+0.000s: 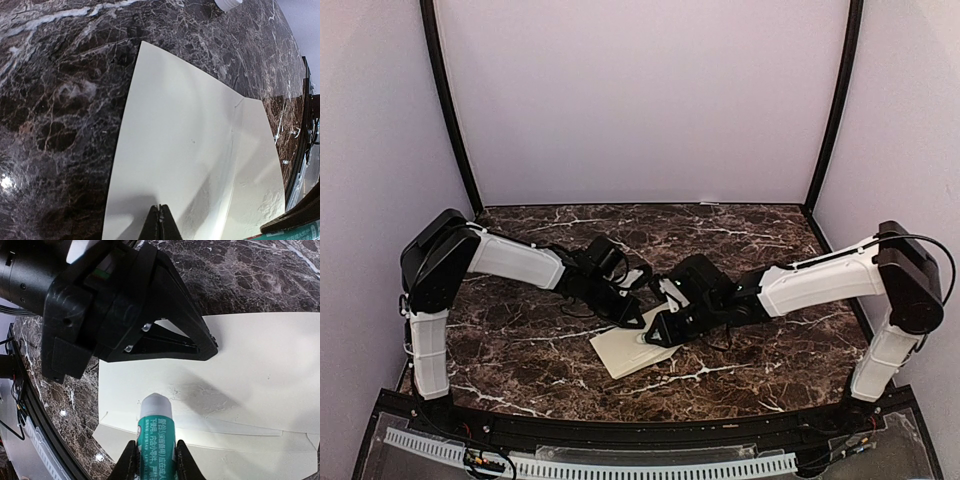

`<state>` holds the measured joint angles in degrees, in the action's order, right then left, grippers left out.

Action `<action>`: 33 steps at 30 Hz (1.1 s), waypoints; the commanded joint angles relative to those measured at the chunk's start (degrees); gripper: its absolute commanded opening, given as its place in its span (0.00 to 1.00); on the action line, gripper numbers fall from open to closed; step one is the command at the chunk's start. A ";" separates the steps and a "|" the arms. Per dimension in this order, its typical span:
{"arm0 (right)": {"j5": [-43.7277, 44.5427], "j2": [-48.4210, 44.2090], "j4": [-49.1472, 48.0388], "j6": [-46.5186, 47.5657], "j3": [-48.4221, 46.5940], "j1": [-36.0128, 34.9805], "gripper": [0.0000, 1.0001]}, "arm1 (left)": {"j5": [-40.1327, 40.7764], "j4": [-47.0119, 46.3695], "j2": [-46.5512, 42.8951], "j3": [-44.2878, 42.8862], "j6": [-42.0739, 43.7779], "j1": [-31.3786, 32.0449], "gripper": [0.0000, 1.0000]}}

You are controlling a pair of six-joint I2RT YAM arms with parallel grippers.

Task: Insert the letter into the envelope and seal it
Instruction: Paint the envelope at the center of the board.

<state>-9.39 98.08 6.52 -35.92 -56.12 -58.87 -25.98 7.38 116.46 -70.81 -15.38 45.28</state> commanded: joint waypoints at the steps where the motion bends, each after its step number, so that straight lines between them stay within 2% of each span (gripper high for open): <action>1: 0.75 1.45 -2.26 -0.82 -0.49 -0.56 0.06 | 1.90 4.39 1.84 0.58 0.61 0.34 0.00; 23: 2.72 6.58 -1.07 -1.61 -2.99 -0.74 0.05 | 1.78 4.40 1.84 0.57 0.61 0.33 0.00; 33: 7.54 6.87 4.06 -3.56 -3.45 -0.50 0.05 | 1.80 4.48 1.75 0.58 0.69 0.34 0.00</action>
<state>-6.11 103.61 6.83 -38.24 -58.96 -59.00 -25.98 7.38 116.46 -70.83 -15.38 45.28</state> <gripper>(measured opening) 0.198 0.003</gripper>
